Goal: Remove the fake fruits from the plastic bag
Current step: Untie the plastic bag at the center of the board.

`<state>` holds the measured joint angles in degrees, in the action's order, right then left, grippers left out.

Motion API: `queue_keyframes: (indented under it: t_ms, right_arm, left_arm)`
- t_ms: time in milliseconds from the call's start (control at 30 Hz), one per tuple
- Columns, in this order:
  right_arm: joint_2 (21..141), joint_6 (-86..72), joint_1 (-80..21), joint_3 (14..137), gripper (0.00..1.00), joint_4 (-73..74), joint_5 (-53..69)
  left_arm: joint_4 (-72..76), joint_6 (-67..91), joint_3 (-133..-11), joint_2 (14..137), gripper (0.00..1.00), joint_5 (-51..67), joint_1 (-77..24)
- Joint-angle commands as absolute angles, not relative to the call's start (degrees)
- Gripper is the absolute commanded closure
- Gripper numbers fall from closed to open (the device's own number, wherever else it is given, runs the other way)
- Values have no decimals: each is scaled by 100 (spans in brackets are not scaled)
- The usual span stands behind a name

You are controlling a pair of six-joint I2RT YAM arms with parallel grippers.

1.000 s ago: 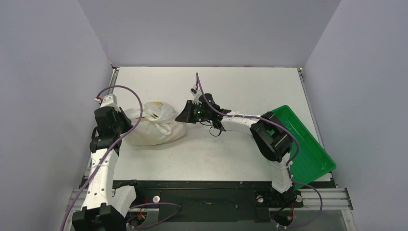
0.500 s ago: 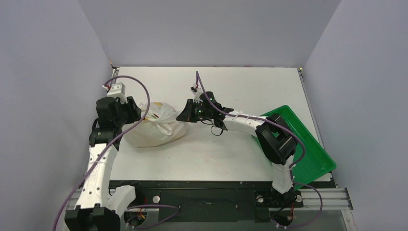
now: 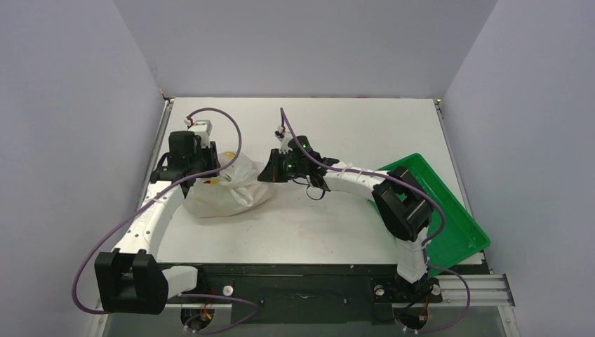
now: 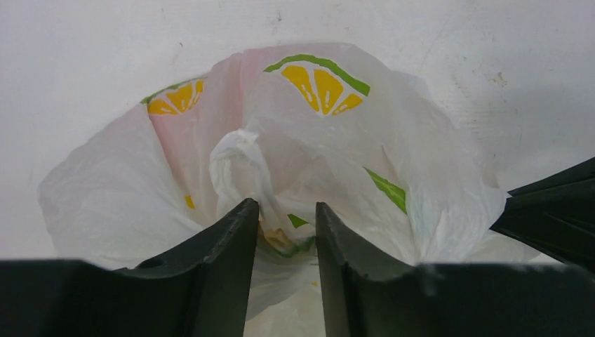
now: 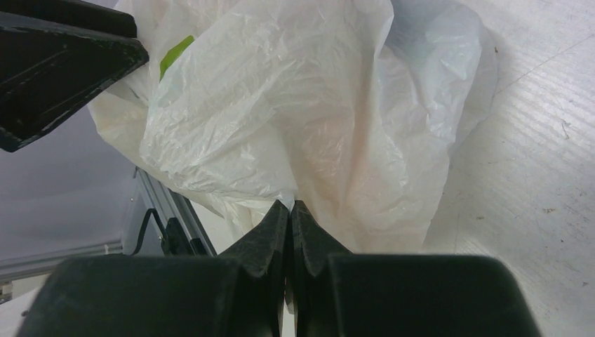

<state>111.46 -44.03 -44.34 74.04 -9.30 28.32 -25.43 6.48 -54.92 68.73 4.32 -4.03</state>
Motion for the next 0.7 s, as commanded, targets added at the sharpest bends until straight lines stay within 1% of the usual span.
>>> queue_keyframes:
  t_ms: [0,67,267,333,400,433,500,567,600,667]
  right_arm:
    - [10732,-4141,-4449,7540,100,-838,2642]
    - [10673,-4142,-4394,7436,100,-836,2518]
    - [10573,-4441,-4126,7095,100,-1042,2331]
    - [10597,-4928,-3981,6768,100,-1778,2466]
    - [10702,-5476,-3868,6486,100,-2422,2654]
    - [10781,-5577,-3855,6451,100,-2507,2689]
    - [10824,-5552,-3939,6506,100,-2376,2682]
    - [10768,-5249,-4044,6711,100,-1870,2464]
    - [10724,-4977,-4074,6852,98,-1474,2383]
    - [10478,-4514,-4169,7042,89,-896,2049]
  left_arm:
    - [-2524,457,-5359,6936,84,500,-402]
    - [-2494,495,-5287,6801,100,269,-400]
    - [-2287,724,-5026,6148,100,-588,-241]
    - [-2146,793,-4927,5934,100,-550,38]
    - [-1986,854,-4846,5787,100,-154,288]
    - [-1892,877,-4827,5773,100,256,342]
    - [-1830,897,-4852,5856,100,827,418]
    - [-1796,935,-4875,5987,100,1191,459]
    - [-1799,951,-4895,6021,100,1277,475]
    - [-1772,1008,-4900,6102,100,1466,497]
